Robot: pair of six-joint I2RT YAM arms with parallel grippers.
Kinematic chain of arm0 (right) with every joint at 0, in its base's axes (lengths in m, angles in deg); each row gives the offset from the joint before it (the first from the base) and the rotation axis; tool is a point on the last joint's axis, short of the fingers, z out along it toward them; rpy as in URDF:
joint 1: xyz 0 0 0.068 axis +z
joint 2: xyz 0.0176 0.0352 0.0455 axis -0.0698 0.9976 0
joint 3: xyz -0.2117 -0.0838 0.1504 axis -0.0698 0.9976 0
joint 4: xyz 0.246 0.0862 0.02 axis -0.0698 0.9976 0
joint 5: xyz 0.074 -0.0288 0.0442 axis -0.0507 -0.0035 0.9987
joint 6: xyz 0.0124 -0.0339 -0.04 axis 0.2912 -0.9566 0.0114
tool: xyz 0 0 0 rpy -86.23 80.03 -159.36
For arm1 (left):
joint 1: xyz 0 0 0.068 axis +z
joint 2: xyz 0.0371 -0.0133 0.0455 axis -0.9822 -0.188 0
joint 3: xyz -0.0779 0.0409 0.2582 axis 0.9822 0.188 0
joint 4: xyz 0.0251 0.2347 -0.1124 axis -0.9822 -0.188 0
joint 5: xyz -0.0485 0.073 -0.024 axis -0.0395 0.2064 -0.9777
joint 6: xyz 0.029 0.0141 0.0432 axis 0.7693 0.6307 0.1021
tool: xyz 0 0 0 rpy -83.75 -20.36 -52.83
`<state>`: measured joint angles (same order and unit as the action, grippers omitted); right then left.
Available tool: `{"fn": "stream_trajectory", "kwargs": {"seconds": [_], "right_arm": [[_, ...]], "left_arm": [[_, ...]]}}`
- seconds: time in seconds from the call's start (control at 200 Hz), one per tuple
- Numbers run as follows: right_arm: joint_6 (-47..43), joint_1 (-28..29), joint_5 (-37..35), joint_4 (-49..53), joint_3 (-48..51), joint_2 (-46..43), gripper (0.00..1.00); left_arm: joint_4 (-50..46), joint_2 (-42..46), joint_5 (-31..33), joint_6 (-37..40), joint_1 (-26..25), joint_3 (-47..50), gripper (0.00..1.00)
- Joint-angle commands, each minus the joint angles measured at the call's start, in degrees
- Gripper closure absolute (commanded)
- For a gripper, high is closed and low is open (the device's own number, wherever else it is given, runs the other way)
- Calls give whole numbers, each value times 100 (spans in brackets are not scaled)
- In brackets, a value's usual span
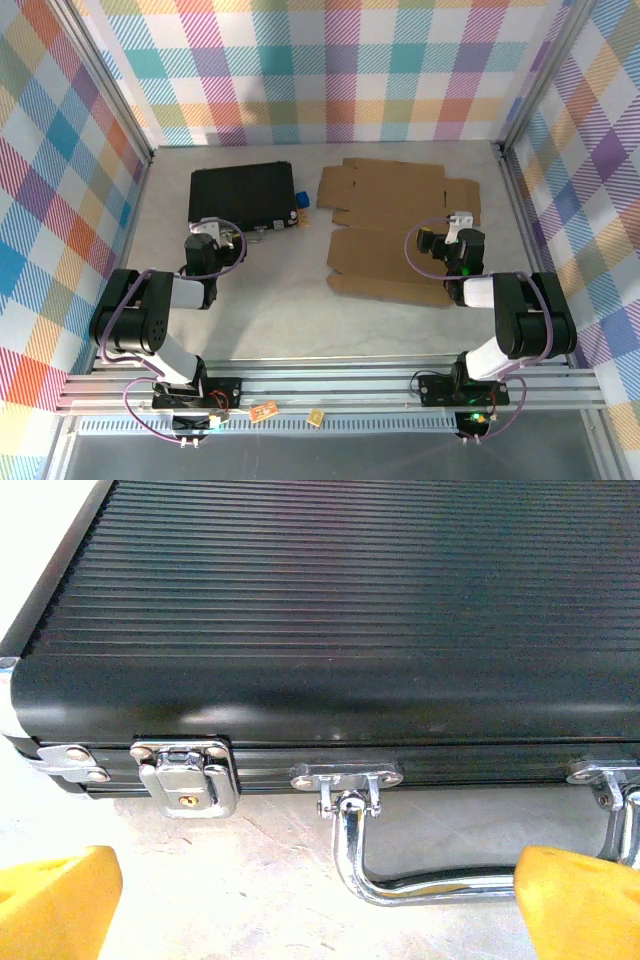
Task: Fold the paper box
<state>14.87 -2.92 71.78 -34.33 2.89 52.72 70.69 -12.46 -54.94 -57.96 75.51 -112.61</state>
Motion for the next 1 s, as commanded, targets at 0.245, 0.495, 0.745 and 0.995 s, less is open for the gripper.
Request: {"fn": "stream_trajectory", "kwargs": {"seconds": [0.245, 0.495, 0.745, 0.995], "right_arm": [[-58, 9, 114, -136, -60, 34, 1], [-59, 8, 110, -138, -64, 36, 1], [-59, 9, 114, -136, -62, 36, 1], [123, 31, -458, 1086, -243, -1062, 1]], "left_arm": [[256, 21, -37, 50, 6, -56, 0], [252, 21, -38, 56, 4, -55, 0], [256, 13, -33, 48, 1, -51, 0], [-296, 921, 1071, -8, -277, 22, 0]]}}
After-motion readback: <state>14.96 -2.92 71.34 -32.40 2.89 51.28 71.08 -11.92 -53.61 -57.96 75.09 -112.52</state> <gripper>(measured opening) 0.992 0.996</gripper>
